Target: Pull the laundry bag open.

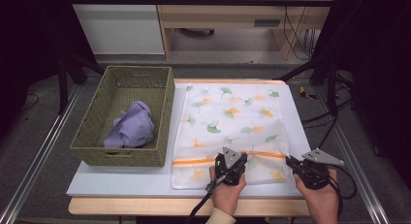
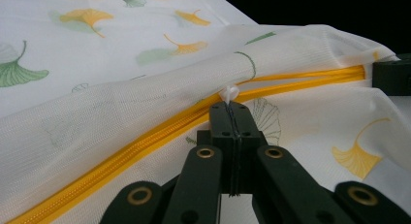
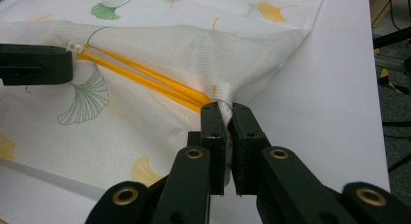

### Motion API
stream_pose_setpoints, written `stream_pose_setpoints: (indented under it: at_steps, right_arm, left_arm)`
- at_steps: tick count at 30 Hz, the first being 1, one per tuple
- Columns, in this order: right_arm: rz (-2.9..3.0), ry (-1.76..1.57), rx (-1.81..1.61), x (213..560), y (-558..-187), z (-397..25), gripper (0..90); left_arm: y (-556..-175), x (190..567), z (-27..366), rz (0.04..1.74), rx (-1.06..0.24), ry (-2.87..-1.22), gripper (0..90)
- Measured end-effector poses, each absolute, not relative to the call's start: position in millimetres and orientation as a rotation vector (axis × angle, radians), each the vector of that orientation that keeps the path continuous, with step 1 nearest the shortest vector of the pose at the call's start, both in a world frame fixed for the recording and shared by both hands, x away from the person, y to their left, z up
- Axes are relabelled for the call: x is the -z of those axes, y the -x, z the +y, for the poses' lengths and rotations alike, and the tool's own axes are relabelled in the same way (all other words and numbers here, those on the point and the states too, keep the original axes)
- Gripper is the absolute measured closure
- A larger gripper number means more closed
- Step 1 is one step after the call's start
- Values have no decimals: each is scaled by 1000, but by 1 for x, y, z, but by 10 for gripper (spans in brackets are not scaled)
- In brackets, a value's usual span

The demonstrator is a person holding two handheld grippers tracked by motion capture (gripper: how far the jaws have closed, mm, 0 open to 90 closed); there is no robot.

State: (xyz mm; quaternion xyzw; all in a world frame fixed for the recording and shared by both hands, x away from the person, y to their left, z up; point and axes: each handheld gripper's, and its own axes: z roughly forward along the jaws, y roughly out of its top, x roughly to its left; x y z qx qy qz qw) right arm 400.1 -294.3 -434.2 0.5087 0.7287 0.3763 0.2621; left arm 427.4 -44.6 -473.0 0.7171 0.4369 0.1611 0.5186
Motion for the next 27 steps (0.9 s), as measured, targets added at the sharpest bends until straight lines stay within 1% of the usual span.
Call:
stream_pose_setpoints:
  at_steps: [17, 27]
  right_arm:
    - [1969, -1372, -1016, 433, -400, -294, 856]
    - [1975, -1377, -1014, 433, -400, -294, 857]
  left_arm:
    - [-430, 475, -28, 1085, -392, -1706, 900]
    - [-428, 478, -28, 1084, -410, -1726, 900]
